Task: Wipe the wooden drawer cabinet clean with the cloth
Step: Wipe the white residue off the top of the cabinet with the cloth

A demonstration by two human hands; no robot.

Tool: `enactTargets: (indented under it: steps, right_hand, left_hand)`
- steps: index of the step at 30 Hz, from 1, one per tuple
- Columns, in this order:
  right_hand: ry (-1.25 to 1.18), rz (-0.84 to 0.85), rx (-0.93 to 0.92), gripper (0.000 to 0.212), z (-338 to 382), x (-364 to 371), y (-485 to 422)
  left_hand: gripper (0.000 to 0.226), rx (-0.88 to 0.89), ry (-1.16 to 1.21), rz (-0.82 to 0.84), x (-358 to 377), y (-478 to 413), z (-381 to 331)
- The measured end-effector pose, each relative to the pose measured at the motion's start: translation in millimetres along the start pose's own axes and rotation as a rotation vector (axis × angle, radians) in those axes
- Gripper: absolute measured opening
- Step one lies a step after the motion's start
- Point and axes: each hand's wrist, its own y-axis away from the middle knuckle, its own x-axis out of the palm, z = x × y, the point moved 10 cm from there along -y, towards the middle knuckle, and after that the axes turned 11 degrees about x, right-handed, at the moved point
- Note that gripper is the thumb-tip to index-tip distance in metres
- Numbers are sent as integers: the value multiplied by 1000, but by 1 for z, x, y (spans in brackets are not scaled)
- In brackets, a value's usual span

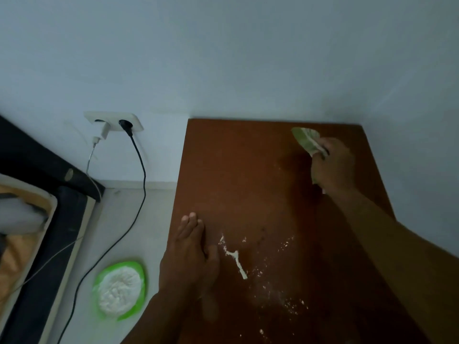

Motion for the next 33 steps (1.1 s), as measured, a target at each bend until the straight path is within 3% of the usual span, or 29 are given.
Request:
enactTargets:
  steps: [5, 9, 14, 16, 20, 22, 24, 26, 29, 33]
  right_hand:
    - [262, 129, -129, 49, -4, 55, -31]
    - [129, 324, -341, 46, 34, 88, 66]
    - [-45, 608, -370, 44, 46, 90, 163]
    - [-102, 560, -272, 41, 39, 72, 138]
    - [-85, 134, -79, 36, -2, -5, 25]
    - [7, 24, -4, 41, -37, -34, -18]
    - [124, 24, 108, 42, -77, -41, -33]
    - [196, 8, 89, 41, -90, -35, -21]
    - [201, 49, -21, 41, -65, -7, 26]
    - [100, 232, -123, 44, -17, 39, 120]
  left_hand:
    - [79, 18, -12, -61, 2, 2, 0]
    - [84, -1, -19, -41, 2, 1, -2]
    - [88, -34, -3, -25, -2, 1, -6]
    - [87, -31, 10, -25, -1, 2, -5]
    - [83, -16, 9, -36, 0, 4, -5]
    - [86, -16, 1, -32, 1, 4, -5]
    - [85, -27, -7, -37, 1, 4, -5]
    - [83, -35, -11, -41, 1, 4, -7]
    - [83, -34, -14, -43, 1, 4, -9]
    - [79, -58, -4, 0, 2, 3, -10]
